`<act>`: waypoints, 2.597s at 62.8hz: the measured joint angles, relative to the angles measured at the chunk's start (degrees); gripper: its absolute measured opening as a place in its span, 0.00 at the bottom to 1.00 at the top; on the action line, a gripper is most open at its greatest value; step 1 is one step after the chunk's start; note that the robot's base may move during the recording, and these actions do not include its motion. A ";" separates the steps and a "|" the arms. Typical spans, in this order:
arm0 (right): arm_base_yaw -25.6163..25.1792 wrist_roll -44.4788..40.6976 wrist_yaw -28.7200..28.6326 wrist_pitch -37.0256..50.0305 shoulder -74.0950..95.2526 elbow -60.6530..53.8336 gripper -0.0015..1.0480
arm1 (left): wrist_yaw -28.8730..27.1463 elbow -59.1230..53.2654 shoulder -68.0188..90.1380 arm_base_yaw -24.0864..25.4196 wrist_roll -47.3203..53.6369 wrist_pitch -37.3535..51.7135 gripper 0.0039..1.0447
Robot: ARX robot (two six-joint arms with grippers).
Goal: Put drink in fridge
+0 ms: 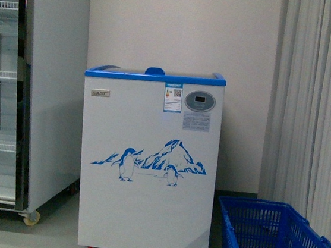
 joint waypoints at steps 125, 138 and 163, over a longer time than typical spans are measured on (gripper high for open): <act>0.00 0.00 0.00 0.00 -0.02 0.00 0.93 | 0.00 0.00 0.00 0.00 0.00 0.00 0.92; 0.00 0.00 -0.02 0.00 0.00 0.00 0.93 | 0.02 0.00 0.02 0.00 0.00 0.00 0.92; -15.26 1.44 17.70 -0.02 41.13 8.74 0.93 | 0.00 0.00 0.00 0.00 0.00 0.00 0.92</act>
